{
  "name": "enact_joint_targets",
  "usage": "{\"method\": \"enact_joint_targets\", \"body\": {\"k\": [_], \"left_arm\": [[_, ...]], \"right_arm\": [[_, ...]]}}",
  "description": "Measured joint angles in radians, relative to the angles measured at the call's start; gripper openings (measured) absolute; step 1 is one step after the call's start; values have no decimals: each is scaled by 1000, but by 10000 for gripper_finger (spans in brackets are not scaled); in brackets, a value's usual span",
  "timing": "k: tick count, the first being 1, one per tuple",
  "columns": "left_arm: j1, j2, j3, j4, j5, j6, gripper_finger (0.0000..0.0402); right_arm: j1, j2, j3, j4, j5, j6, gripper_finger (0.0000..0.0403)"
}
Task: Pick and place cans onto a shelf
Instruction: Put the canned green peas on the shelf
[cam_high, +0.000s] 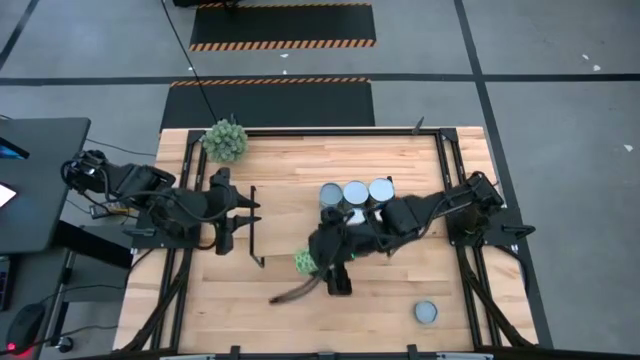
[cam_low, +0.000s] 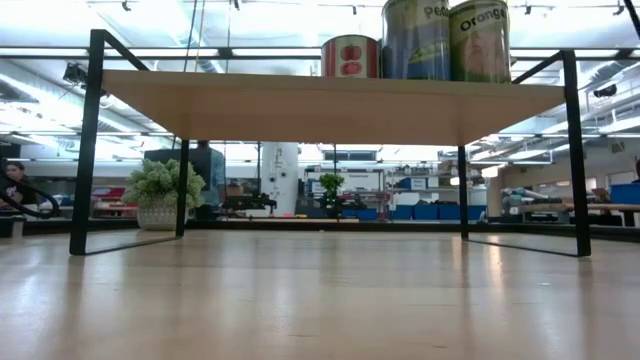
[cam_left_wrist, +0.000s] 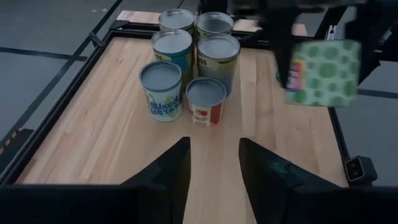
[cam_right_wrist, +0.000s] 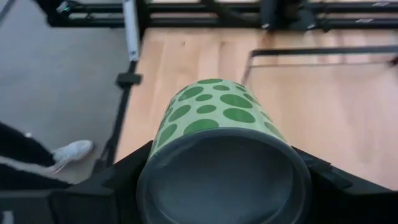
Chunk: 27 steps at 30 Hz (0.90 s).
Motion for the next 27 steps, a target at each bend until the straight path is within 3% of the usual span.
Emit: {"method": "enact_joint_targets", "body": {"k": [15,19,27], "left_arm": [[0,-65,1,60,-56,12,141],[0,-63,1,55,-68,16,141],[0,-63,1,51,-196,78,141]], "right_arm": [[-178,-1,96,27,50,-236,287],[-242,0,96,36,31,-289,286],[-358,12,88,61,-43,-352,286]]}}
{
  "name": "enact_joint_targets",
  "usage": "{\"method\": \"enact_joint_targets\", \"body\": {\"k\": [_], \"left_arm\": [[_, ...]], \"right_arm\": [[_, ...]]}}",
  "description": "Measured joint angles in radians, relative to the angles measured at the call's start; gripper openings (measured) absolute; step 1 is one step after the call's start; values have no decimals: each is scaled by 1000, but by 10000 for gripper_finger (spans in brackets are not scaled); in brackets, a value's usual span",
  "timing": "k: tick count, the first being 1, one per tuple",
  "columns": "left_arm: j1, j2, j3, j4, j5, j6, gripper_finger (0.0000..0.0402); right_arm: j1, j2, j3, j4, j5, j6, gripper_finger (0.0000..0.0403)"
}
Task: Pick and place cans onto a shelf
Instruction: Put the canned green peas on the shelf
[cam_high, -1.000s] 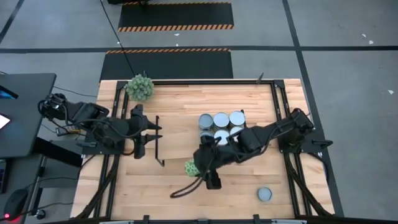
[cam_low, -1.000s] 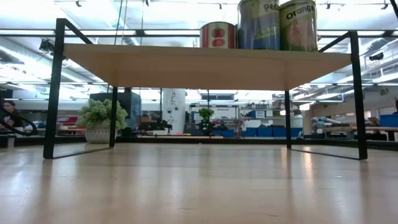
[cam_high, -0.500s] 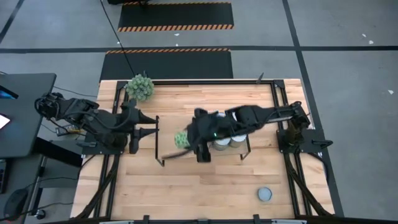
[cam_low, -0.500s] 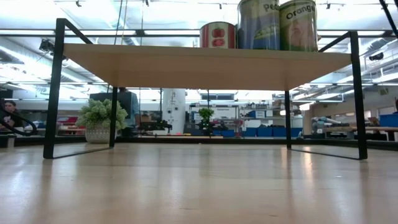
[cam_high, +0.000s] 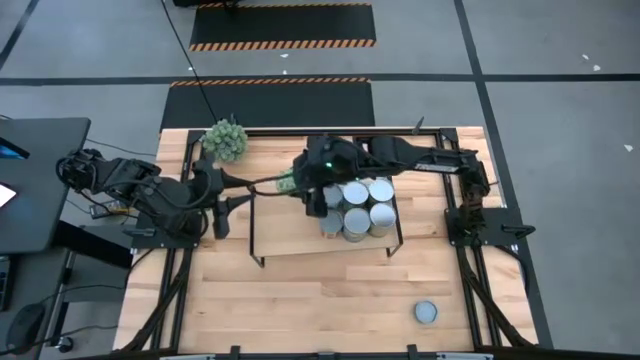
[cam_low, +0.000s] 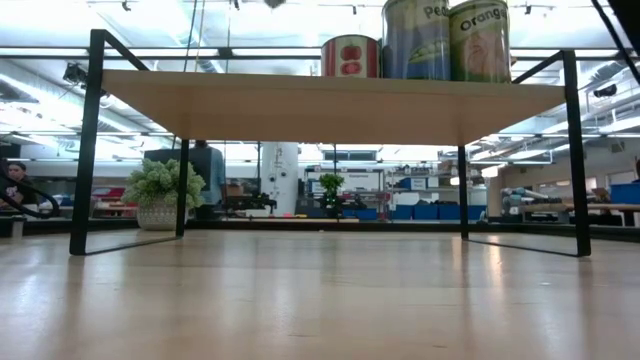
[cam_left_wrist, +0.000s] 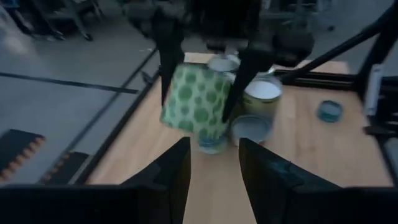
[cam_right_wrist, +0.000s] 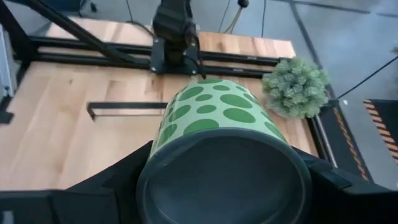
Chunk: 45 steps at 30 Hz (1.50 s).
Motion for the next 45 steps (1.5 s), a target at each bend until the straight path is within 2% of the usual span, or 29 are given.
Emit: {"method": "enact_joint_targets", "body": {"k": [7,10,21,39,45], "left_arm": [[0,0,0,-52,-135,30,141],[0,0,-1,-67,-162,30,141],[0,0,-1,-91,-163,30,141],[0,0,-1,-100,-170,32,141],[0,0,-1,-185,-136,1,141]], "right_arm": [[-73,78,-5,-48,-90,-45,286],[-86,119,-4,-73,-130,-49,286],[-84,171,-5,-228,-181,-52,291],[-86,170,-4,-236,-158,-51,318],[-86,170,-4,-257,-152,-48,331]]}}
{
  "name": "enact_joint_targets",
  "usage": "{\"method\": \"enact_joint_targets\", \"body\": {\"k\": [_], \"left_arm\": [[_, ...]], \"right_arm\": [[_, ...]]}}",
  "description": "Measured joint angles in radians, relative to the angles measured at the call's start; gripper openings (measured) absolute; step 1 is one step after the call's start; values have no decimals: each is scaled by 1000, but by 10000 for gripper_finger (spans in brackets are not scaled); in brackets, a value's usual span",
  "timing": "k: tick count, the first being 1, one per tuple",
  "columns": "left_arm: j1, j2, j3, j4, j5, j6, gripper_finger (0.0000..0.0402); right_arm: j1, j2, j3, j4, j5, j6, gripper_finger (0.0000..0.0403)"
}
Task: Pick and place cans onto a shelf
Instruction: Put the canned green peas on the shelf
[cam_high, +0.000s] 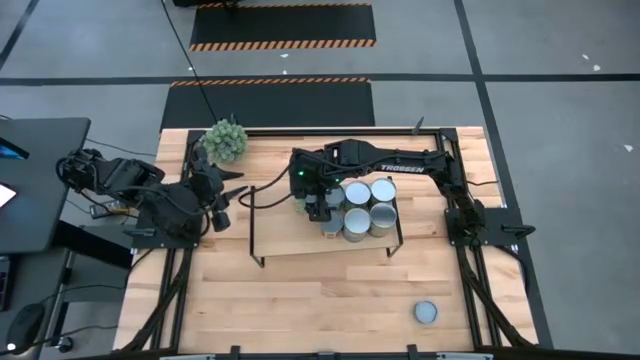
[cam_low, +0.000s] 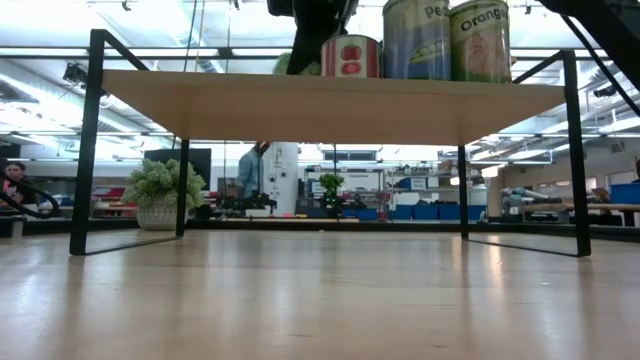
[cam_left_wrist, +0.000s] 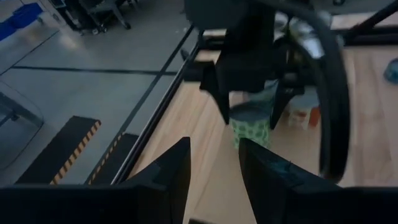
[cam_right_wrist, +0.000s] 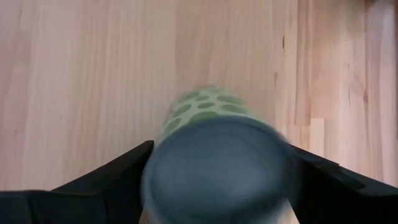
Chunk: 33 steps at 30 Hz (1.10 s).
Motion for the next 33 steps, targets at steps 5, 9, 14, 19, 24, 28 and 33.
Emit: {"method": "enact_joint_targets", "body": {"k": [5,9,14,19,24,28,33], "left_arm": [[0,0,0,-97,-21,-82,141],[0,0,0,-140,-33,-120,141],[0,0,0,-147,-39,-129,141],[0,0,0,-147,-38,-130,141],[0,0,0,-148,-11,-137,141],[0,0,0,-150,-5,-137,141],[0,-1,-12,-169,-5,-175,141]], "right_arm": [[0,0,0,-2,18,0,341],[0,0,0,3,18,-2,345],[2,-2,0,25,18,-3,346],[15,-3,0,36,26,-3,346],[23,-3,0,40,49,-4,346],[23,-3,28,33,58,-1,346],[23,-4,98,2,82,-1,346]]}}
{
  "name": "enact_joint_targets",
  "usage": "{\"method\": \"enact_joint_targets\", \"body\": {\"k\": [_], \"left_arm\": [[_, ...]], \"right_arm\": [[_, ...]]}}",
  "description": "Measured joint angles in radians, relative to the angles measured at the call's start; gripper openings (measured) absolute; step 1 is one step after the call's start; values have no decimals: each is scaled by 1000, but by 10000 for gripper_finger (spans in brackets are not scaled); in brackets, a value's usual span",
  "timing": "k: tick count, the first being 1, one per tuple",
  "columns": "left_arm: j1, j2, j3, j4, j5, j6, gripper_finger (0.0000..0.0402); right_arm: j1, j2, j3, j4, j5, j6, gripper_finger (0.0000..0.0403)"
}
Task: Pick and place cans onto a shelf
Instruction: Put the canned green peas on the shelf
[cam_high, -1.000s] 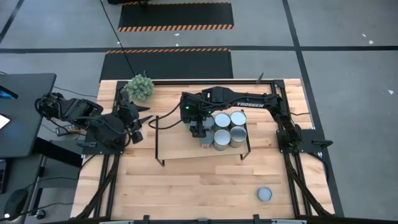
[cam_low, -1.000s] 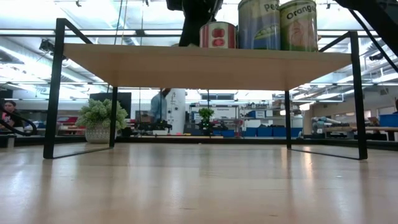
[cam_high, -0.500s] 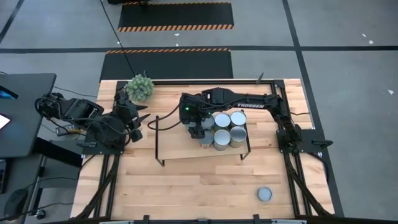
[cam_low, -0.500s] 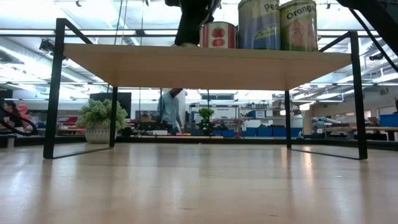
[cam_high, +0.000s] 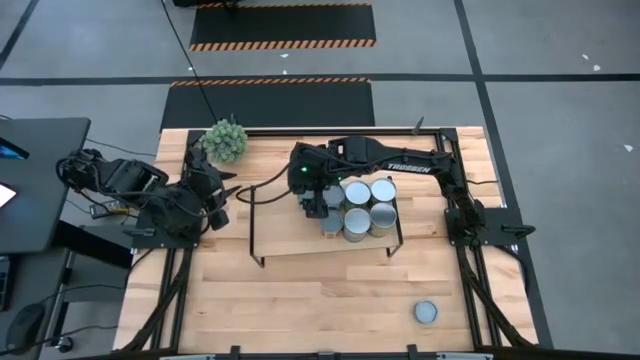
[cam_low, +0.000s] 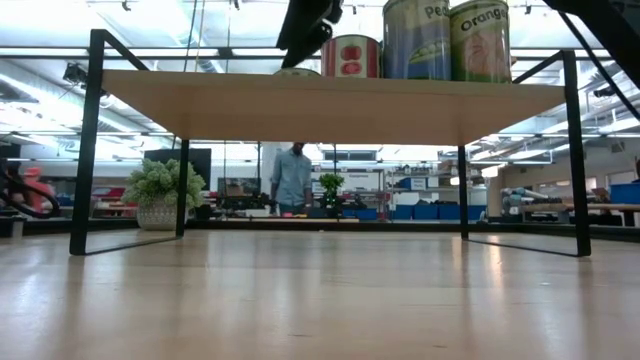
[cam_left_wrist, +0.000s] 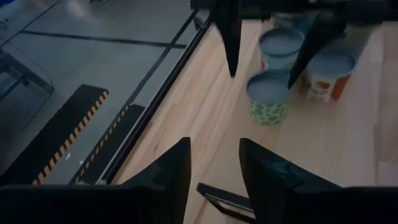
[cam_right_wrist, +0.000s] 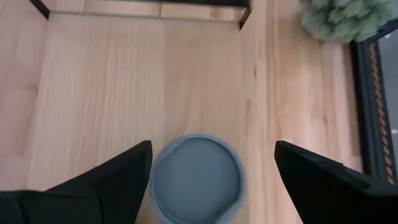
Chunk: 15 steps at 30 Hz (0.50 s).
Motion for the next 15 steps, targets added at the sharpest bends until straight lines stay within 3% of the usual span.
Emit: {"method": "enact_joint_targets", "body": {"k": [6,10,15], "left_arm": [[0,1,-142,47,1,-78,141],[27,2,-267,225,22,-84,141],[124,2,-370,443,146,-21,141]], "right_arm": [[7,-21,37,-39,17,14,346],[21,-51,42,-62,16,41,346],[52,-98,41,-64,31,77,346]]}}
